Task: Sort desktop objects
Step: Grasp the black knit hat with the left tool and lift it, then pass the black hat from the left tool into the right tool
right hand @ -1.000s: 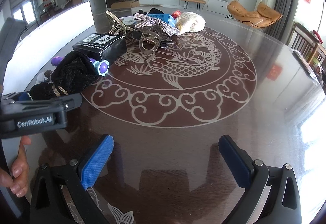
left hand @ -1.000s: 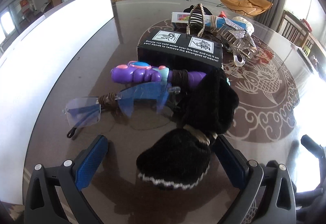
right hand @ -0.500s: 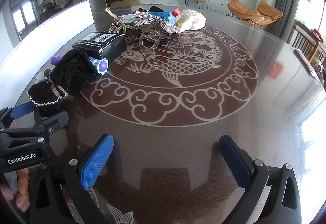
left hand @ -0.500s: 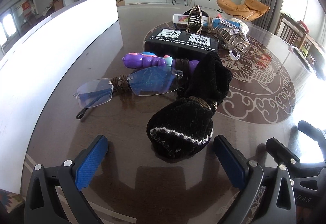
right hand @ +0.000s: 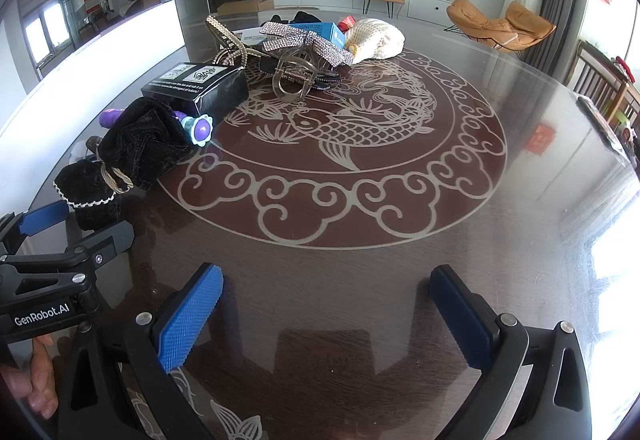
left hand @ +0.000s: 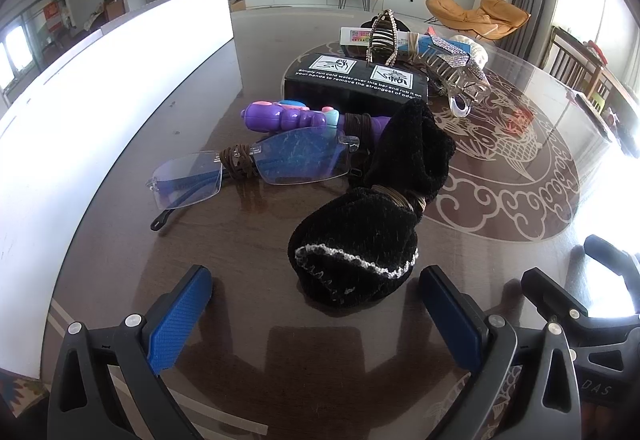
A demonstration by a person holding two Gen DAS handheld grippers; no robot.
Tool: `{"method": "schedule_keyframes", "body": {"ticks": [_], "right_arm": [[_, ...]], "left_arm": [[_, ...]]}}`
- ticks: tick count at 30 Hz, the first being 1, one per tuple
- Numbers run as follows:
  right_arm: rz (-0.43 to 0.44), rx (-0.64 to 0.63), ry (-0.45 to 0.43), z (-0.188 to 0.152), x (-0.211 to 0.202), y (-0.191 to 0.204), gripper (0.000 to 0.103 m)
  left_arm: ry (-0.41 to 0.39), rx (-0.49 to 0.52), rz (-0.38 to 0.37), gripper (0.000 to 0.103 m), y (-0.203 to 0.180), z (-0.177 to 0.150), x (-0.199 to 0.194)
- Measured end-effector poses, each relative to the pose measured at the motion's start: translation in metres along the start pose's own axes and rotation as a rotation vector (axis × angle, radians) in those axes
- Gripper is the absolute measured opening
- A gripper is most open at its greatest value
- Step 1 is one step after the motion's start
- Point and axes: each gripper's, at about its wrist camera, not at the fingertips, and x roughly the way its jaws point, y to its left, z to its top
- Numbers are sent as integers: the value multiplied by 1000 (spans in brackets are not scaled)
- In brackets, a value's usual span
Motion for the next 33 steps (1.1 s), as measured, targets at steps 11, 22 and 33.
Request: {"method": "schedule_keyframes", "body": {"ticks": [11, 22, 33], "right_arm": [[-2, -1, 1, 0, 0, 0, 103], [116, -11, -118, 32, -14, 14, 103], [213, -242, -34, 80, 36, 91, 103]], "left_arm": [[28, -159, 8, 103, 43, -3, -7], [-177, -354, 14, 103, 83, -7, -47], [-168, -486, 16, 103, 111, -13, -45]]}}
